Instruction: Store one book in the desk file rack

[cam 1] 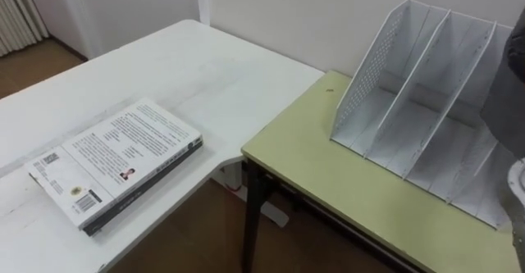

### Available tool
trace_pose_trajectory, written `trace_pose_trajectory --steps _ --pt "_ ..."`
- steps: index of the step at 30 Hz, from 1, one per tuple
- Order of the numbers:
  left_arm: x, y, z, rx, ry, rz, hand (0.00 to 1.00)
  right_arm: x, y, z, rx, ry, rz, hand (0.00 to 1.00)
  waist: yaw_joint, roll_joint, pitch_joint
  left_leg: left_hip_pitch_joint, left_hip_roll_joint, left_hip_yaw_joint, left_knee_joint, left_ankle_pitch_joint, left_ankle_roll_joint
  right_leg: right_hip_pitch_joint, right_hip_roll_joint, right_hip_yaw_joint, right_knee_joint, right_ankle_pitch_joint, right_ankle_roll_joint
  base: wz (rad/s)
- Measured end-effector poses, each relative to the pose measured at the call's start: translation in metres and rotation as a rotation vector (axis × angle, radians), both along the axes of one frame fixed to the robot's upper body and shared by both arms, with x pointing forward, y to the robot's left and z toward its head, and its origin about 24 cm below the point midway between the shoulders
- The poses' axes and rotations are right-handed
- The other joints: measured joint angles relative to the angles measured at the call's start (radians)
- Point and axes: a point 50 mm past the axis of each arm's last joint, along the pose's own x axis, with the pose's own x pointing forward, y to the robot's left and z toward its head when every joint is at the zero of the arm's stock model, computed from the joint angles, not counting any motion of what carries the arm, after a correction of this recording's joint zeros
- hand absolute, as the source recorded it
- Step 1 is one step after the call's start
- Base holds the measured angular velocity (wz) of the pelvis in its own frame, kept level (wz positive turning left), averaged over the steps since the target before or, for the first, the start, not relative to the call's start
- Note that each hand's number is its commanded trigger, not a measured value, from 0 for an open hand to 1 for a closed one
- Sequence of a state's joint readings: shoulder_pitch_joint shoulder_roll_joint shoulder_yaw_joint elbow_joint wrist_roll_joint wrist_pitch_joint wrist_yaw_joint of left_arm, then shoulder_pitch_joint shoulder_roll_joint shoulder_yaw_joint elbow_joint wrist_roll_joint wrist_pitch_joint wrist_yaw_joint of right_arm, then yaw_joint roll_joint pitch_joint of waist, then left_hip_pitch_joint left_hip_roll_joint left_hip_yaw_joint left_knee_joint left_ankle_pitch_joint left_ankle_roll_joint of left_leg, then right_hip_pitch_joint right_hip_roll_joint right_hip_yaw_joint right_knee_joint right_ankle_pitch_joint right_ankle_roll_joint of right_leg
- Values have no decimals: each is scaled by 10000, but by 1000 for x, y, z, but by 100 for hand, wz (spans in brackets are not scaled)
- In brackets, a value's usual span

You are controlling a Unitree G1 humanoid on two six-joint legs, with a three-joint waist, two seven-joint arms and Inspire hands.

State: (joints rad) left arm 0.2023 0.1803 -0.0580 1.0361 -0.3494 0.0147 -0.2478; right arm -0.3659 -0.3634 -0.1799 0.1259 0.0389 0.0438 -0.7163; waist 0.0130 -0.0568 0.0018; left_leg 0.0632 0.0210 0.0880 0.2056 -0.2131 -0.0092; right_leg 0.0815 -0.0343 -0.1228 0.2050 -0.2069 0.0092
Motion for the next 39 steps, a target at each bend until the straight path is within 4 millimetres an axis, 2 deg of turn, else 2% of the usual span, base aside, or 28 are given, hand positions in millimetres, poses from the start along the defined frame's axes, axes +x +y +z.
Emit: trace_pose_trajectory --steps 7,10,13,24,35,36,38,39 --pt "2 4 1 101 -63 -96 0 16 -15 21 -86 -111 -267 100 66 -132 6 -2 -6 -130 -7 2 -2 34 -8 -245 -12 12 -14 2" --pt "1 7 3 156 -159 -96 0 21 -25 25 20 78 -372 100 76 -258 -37 -29 -6 -217 3 5 -7 50 -7 -343 -12 14 -17 6" --pt "-1 8 4 192 -195 -121 0 25 -30 22 201 356 -324 100 61 -308 -70 -39 -7 -248 3 5 -7 58 -14 -459 -13 17 -19 1" --pt "0 10 7 209 -278 -267 0 29 -55 7 1144 1497 -563 100 106 -316 -74 -80 -16 -423 -2 38 -33 59 -32 -749 -11 16 -19 2" --pt "1 11 7 217 -170 -270 0 32 -65 -6 1977 2032 -827 100 197 -234 -26 -18 -51 -598 -1 65 -31 198 -63 -929 -20 16 -19 4" --pt "0 11 7 221 -165 -265 0 32 -65 -6 1988 2044 -831 73 203 -224 -24 -18 -54 -601 -1 67 -30 198 -67 -937 -20 16 -19 0" --pt "0 12 7 247 -127 -190 0 32 -66 -9 2200 2121 -758 28 209 -204 -27 -15 -67 -603 -1 75 -21 198 -81 -942 -19 16 -19 0" --pt "0 12 7 255 -122 -173 0 32 -66 -10 2252 2160 -717 0 209 -204 -27 -15 -71 -603 -1 77 -18 198 -85 -941 -19 16 -19 0"
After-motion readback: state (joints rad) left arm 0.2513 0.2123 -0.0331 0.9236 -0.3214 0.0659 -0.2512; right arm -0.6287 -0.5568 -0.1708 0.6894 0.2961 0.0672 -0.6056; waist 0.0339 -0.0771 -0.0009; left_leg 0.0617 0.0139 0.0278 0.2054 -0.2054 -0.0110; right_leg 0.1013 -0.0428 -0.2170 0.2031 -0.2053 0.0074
